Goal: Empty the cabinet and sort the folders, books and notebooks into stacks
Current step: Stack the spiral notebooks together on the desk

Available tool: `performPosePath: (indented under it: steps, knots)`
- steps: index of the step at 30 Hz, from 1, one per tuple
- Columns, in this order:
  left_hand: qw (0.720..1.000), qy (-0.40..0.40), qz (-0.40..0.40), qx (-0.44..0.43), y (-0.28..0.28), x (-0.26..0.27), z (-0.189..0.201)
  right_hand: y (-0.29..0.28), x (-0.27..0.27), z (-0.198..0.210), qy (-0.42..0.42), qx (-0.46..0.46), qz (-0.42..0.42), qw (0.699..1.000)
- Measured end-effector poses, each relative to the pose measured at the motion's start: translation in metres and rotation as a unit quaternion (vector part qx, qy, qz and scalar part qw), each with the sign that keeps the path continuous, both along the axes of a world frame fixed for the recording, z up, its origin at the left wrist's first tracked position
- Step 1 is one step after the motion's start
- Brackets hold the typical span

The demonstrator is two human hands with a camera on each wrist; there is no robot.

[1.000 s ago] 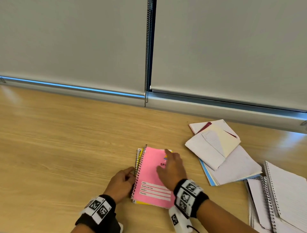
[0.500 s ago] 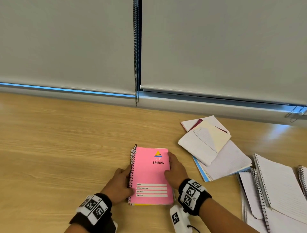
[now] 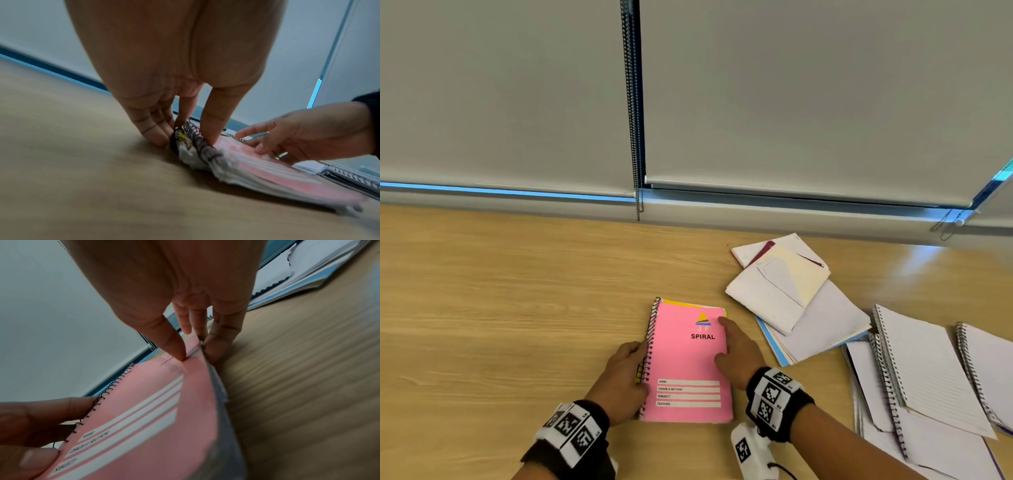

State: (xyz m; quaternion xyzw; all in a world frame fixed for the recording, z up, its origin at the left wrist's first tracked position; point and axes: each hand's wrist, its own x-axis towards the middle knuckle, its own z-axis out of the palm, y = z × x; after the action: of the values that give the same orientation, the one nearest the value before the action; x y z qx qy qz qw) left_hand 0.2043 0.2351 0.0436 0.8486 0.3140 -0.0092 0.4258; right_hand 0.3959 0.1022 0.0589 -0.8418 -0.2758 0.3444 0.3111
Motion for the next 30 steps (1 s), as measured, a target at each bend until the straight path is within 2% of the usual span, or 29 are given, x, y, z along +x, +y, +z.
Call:
performPosePath:
  steps: [4,11,17,23,26,28,30]
  knots:
    - [1.0,0.0,0.011,0.006,0.0,0.004,0.004,0.001,0.001,0.001,-0.004,-0.003,0.013,1.0]
    - [0.998,0.053,0.018,0.028,-0.006,0.013,0.01,-0.002,0.002,0.003,-0.024,-0.005,0.033,0.999]
    - [0.997,0.06,0.032,0.018,-0.019,0.018,0.015,-0.024,0.009,0.012,-0.049,-0.006,0.06,0.997]
    - [0.997,0.071,0.038,0.019,-0.034,0.03,0.014,-0.081,0.043,0.019,-0.092,0.001,-0.016,0.996]
    - [0.995,0.087,0.047,0.008,-0.043,0.037,0.016,-0.112,0.068,0.028,-0.141,0.001,-0.057,0.988]
    - [0.992,0.101,0.071,0.02,-0.05,0.042,0.017,-0.135,0.089,0.037,-0.216,-0.031,-0.096,0.971]
    - [0.986,0.108,0.1,0.081,-0.059,0.048,0.023,-0.16,0.111,0.041,-0.275,-0.101,-0.149,0.944]
